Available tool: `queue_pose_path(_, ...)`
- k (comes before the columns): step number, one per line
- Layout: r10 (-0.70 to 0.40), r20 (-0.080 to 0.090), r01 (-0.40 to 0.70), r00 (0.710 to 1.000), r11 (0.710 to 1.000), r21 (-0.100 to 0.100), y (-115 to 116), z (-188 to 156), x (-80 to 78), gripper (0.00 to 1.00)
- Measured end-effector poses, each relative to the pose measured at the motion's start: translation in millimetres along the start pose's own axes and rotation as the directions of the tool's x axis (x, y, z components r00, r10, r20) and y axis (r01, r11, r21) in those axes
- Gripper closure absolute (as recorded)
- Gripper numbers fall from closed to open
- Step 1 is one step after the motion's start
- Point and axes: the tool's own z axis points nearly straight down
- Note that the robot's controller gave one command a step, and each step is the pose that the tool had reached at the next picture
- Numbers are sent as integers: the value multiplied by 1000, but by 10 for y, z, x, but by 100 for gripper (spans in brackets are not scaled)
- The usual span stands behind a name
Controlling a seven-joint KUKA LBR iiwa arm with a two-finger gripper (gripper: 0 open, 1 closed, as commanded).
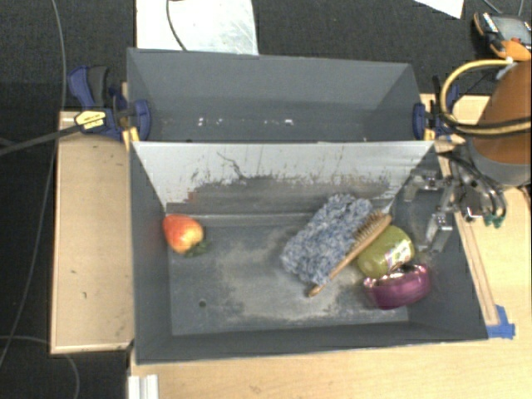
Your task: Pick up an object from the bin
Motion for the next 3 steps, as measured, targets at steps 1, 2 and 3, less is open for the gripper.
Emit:
queue_pose_path(1, 45, 6, -45, 999, 999, -1, 87, -144, 103, 0)
queue_pose_path(2, 152, -2, -152, 988, 988, -1, 11, 136, 104, 0)
queue_pose_path(3, 119, 5, -119, 993, 993, -2, 138, 89, 105, 0)
